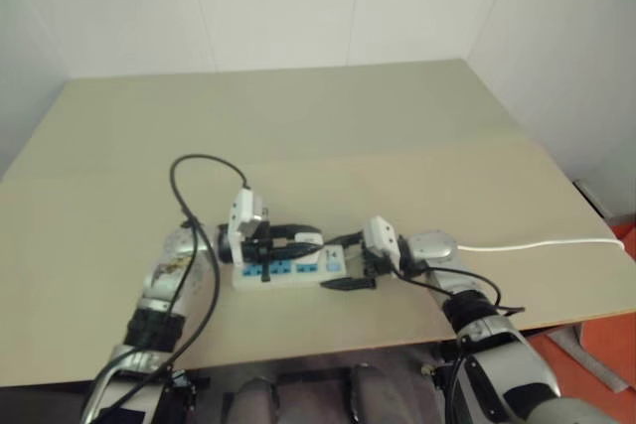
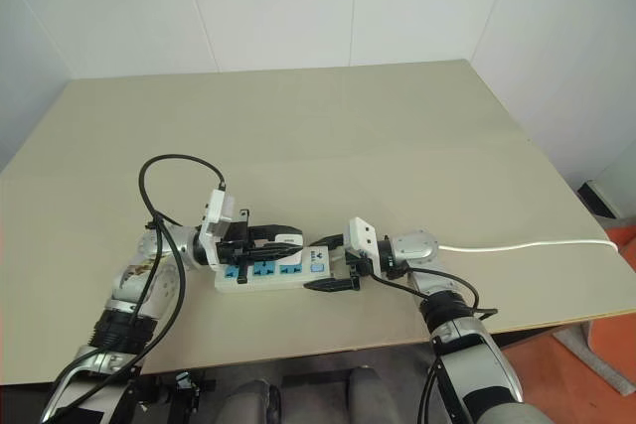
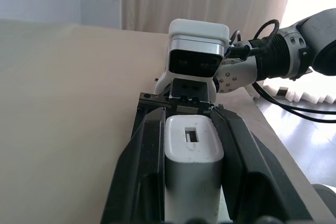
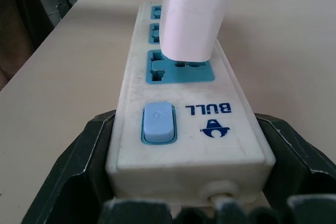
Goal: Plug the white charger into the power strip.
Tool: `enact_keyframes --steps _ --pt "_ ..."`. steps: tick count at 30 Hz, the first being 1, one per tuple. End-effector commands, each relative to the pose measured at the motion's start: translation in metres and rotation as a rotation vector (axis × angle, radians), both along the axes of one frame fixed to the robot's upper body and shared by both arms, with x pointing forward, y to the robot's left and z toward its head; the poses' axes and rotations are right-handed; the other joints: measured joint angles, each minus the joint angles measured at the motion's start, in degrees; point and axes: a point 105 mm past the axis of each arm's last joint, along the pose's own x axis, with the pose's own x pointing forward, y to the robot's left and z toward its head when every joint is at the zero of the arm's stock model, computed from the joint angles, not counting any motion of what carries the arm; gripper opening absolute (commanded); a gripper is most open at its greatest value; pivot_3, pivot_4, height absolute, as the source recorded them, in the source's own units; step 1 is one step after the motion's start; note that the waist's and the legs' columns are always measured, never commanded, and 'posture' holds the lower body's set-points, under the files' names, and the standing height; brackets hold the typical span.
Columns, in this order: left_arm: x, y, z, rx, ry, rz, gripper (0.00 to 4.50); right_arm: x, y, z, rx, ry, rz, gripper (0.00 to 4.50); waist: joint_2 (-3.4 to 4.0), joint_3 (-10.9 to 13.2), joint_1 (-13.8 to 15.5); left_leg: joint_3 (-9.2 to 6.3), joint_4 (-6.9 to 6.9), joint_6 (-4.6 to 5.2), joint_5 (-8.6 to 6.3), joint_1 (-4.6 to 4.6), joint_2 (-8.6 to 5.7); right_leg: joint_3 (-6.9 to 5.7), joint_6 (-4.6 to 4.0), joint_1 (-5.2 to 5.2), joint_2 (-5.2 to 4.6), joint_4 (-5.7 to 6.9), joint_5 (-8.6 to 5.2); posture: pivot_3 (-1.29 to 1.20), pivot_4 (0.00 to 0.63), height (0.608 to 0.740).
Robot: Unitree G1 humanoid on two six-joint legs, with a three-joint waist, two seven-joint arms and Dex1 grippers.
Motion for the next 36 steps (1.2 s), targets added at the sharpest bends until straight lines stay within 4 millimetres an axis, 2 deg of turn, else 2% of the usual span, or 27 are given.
enact_keyframes --steps 1,16,30,36 --pt "-0.007 -0.007 -0.004 0.002 0.004 -0.042 1.01 -0.013 -0.002 -0.028 -0.092 0.085 0.020 3.41 0.00 0.00 0.06 0.00 0.00 0.00 0.00 0.00 0.00 0.00 0.00 0.01 0.00 -0.01 0.00 0.00 0.150 0.740" --pt "-0.013 -0.012 0.008 -0.060 -0.013 -0.057 1.01 -0.015 -0.002 -0.029 -0.090 0.091 0.007 3.41 0.01 -0.02 0.10 0.00 -0.36 0.01 -0.01 0.00 0.00 -0.02 0.00 0.05 -0.02 -0.43 0.00 0.00 0.150 0.740" --pt "-0.003 -0.010 0.015 -0.078 -0.075 -0.008 1.01 -0.017 -0.003 -0.030 -0.093 0.102 0.009 3.41 0.01 -0.02 0.12 0.00 -0.43 0.01 -0.01 -0.01 -0.01 -0.03 0.00 0.03 -0.02 -0.46 0.00 0.00 0.150 0.740" --pt "-0.008 -0.010 0.012 -0.065 -0.045 -0.038 1.01 -0.017 -0.003 -0.031 -0.095 0.102 0.007 3.41 0.01 -0.02 0.10 0.01 -0.44 0.01 -0.01 -0.01 -0.01 -0.03 0.00 0.03 -0.02 -0.48 0.00 0.00 0.150 0.740"
